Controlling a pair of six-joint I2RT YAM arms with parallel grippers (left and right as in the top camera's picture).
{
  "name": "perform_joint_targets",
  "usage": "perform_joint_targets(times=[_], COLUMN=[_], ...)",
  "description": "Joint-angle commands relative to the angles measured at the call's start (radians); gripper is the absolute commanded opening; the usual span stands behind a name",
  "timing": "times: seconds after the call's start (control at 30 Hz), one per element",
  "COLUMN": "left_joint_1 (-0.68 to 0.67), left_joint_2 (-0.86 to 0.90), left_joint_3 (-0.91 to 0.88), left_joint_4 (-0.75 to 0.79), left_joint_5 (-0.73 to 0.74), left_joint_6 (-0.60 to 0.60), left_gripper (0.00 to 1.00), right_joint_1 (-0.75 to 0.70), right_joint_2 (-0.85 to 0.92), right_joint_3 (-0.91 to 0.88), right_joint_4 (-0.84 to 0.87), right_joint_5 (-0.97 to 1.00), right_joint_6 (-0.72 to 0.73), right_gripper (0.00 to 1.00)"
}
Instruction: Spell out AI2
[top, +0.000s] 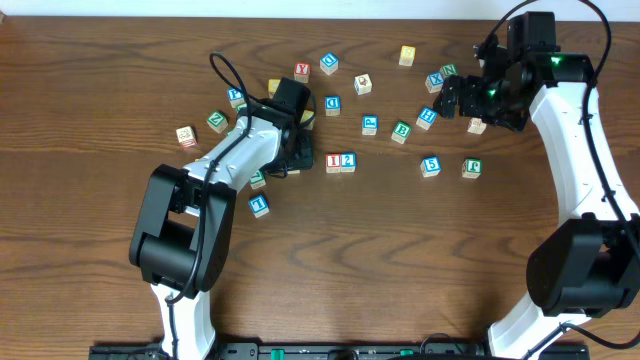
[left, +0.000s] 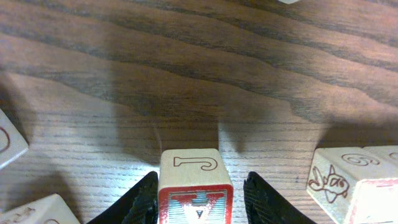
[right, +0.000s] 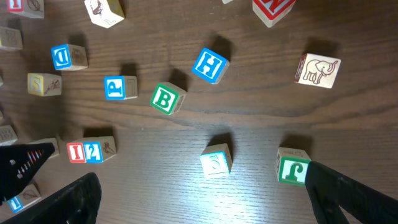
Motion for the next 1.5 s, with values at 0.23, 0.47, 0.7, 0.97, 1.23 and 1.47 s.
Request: perform_joint_targets(times=[0.23,0.47,0.7,0.97,1.23,1.47], left_joint_1=[0.002,0.002,0.001,-0.011,-0.03,-0.036], left_joint_2=[0.0,0.0,0.0,0.0,0.0,0.0], left_joint_3=[-0.001,-0.002,-0.002,-0.002,-0.002,-0.002], left_joint_4=[-0.001,-0.005,-0.004,-0.026,-0.082,-0.082], left_joint_5=[-0.021,-0.021,-0.021,-0.019,0.089,0.129], left_joint_6=[0.31,0.573,0.783,1.044,1.273,1.384], left_gripper=[0.44,0.41,0.39,0.39,0.4,0.46], right_joint_1=[0.006,0.006,0.006,0.006,0.006,0.006], right_joint_2=[-0.019,-0.019,-0.019,-0.019,-0.019,-0.019], right_joint_3=[0.012,0.012,0.012,0.012,0.012,0.012], right_joint_4=[-0.003,-0.004,-0.003,-0.004,-0.004,-0.004], right_joint_5=[-0.002,-0.002,-0.002,-0.002,-0.002,-0.002], right_joint_6=[-0.007,-0.007,-0.007,-0.007,-0.007,-0.007], right_gripper=[0.99,0.99,0.99,0.99,0.99,0.99])
